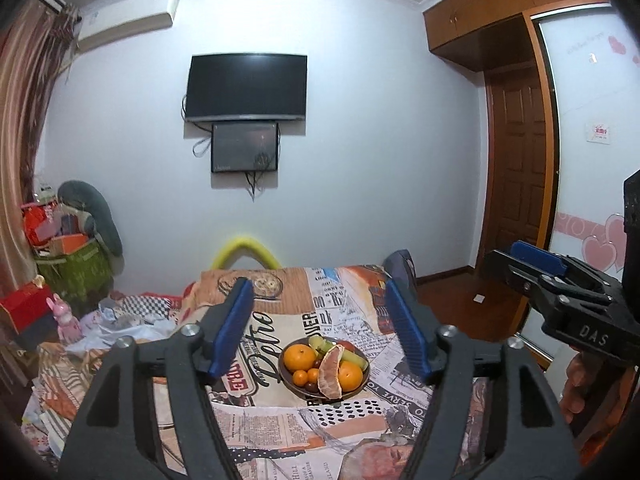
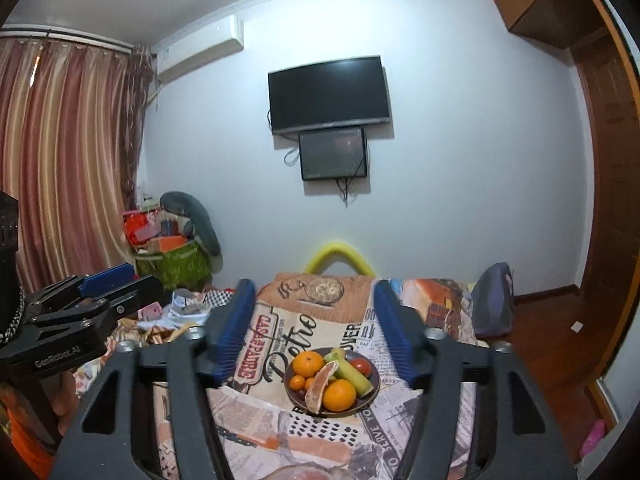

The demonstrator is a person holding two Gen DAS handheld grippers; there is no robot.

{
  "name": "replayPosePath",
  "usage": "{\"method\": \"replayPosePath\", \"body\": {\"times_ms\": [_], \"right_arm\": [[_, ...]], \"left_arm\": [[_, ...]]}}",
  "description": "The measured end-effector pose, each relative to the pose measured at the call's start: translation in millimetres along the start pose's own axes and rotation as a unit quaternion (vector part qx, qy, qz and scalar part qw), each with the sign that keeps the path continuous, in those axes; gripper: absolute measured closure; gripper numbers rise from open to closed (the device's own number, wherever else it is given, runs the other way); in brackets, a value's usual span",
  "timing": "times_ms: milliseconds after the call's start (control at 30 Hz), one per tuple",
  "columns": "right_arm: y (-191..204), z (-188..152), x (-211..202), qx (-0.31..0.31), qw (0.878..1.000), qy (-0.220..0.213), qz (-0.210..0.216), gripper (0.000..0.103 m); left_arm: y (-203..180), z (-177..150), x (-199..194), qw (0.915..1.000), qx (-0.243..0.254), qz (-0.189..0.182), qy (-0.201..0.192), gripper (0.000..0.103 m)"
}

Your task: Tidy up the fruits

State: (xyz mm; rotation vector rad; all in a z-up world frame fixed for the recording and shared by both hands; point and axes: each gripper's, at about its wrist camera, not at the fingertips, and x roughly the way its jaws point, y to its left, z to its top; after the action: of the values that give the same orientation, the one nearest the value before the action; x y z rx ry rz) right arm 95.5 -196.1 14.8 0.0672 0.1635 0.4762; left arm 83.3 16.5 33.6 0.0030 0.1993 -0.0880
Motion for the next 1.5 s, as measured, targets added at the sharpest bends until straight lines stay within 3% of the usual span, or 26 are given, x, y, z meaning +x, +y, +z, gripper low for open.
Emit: {"method": "replayPosePath", "body": {"times_ms": [67,233,400,1500], "right_arm": [[2.1,-1.3,-3.7,-0.002,1.0,-0.004,-0.004,0.03],[7.3,-4.9,-8.7,-0.008,1.0,-0.012,-0.02,0.016],[9.3,-7.9,-14.4,-0.009,0.999,-0.017,-0.031,0.001],[7.1,-17.3,-32.7,-0.014,0.999,-0.017,-0.041,0.0]], "left_arm": [[-0.6,-0.8,-6.4,1.0,0.0,0.002,-0.004,0.019],[2.9,-2.3,-13.4,0.9999,-0.007,0.005,-0.008,0.006],[0.4,-5.0,-18.2,0.9999,-0.008,0.008,-0.007,0.002],[-1.2,-13.0,-20.1,0.9999,-0.011,0.01,-0.005,0.0]]}}
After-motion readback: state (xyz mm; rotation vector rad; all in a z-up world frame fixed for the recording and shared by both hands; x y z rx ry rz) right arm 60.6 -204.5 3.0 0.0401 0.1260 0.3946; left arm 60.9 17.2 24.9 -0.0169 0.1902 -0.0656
